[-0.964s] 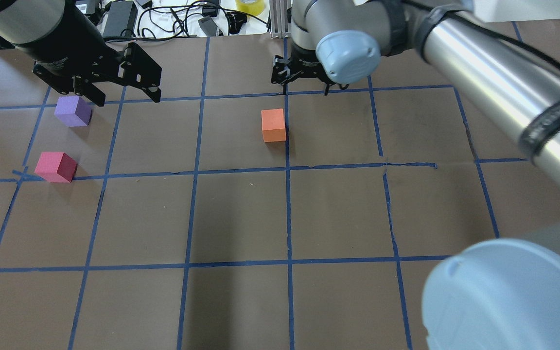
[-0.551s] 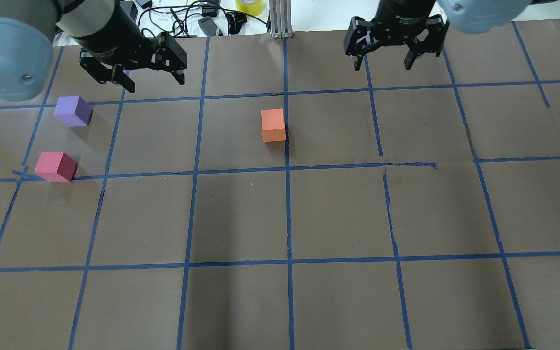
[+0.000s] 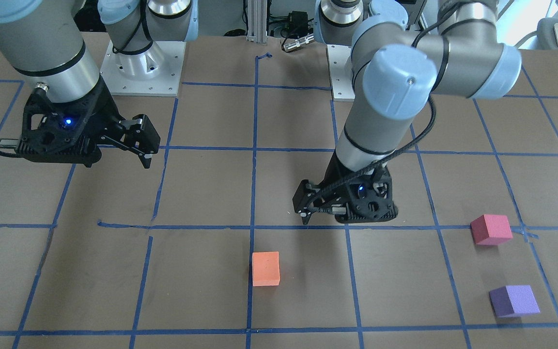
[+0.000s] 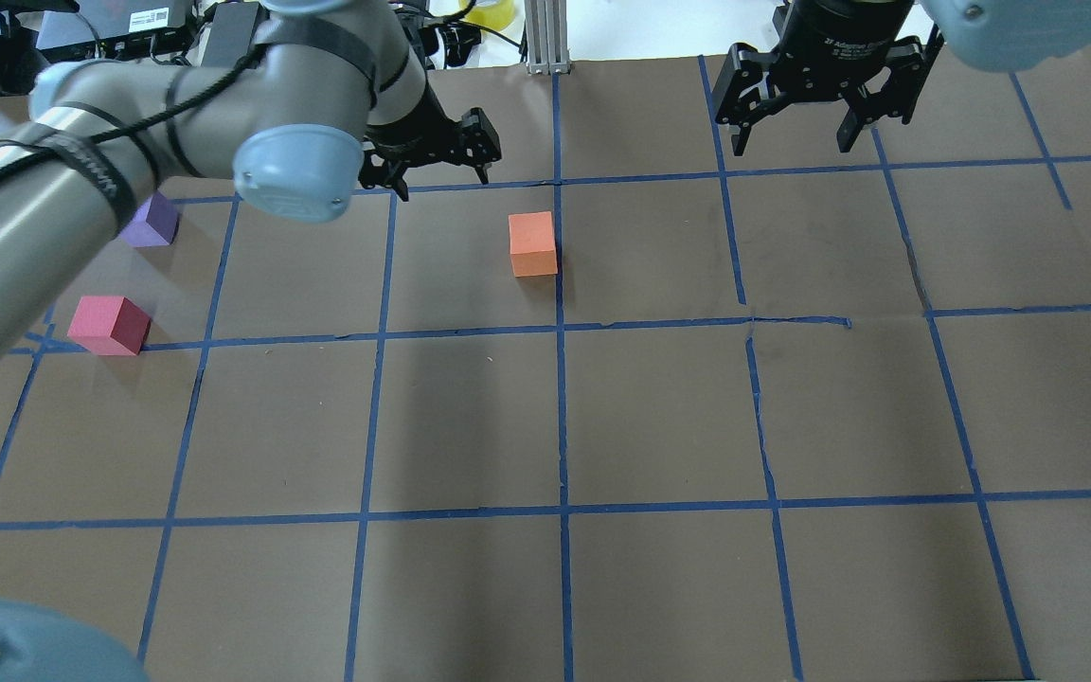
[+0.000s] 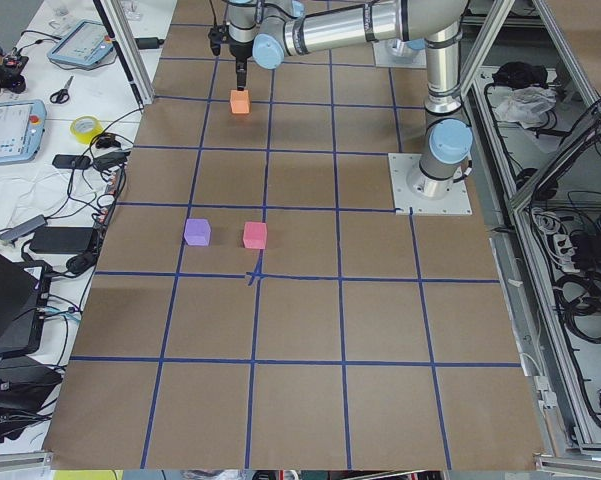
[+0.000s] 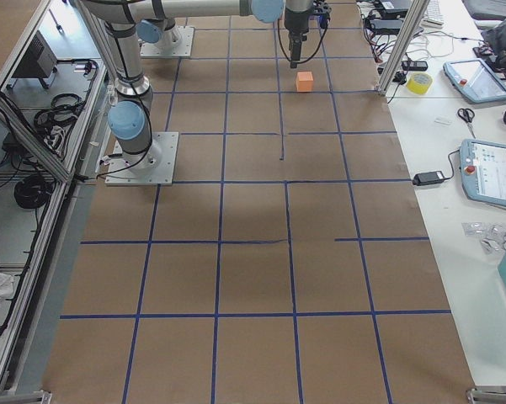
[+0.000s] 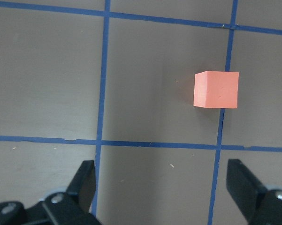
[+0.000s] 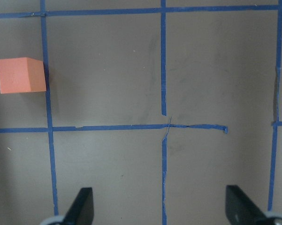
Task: Arrange blocks in a line
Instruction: 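Reach the left gripper to the orange cube and grasp it while the right arm withdraws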
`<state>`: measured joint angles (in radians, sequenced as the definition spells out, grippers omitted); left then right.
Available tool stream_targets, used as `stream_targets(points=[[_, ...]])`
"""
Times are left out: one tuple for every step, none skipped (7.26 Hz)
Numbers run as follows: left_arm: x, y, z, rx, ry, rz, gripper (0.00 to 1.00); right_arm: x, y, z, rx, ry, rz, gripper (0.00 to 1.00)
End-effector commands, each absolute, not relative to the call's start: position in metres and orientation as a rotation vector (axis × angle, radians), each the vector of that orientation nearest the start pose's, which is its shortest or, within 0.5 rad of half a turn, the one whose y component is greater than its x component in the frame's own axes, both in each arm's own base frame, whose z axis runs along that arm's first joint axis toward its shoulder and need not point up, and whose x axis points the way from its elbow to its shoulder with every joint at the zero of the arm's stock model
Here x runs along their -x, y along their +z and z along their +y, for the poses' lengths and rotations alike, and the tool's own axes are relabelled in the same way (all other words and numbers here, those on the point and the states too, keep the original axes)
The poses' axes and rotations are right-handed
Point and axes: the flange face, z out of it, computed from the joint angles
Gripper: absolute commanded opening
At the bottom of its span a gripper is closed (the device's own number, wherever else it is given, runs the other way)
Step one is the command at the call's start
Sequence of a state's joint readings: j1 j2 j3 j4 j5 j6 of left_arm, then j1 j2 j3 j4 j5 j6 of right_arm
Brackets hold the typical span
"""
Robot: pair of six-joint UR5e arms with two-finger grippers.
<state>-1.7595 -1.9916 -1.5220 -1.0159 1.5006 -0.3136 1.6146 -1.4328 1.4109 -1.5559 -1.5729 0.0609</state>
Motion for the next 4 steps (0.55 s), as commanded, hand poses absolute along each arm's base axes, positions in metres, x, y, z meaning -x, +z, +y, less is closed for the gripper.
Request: stream_targets(points=[[0.296, 0.260, -0.636, 0.217, -0.254, 3.259, 1.00, -0.152, 0.490, -0.517, -0.021, 0.081, 3.152, 1.00], [0.305, 0.245, -0.648, 0.228, -0.250, 3.260, 1.00, -0.152, 0.490, -0.512, -0.014, 0.072, 3.150, 1.00], [0.315, 0.227, -0.654, 0.211, -0.224, 3.260, 1.00, -0.147, 0.493, -0.514, 0.055, 0.034, 3.150, 1.00], [0.323, 0.205, -0.654, 0.198, -0.186, 3.253, 1.00, -0.133, 0.497, -0.515, 0.168, 0.015, 3.146, 1.00]])
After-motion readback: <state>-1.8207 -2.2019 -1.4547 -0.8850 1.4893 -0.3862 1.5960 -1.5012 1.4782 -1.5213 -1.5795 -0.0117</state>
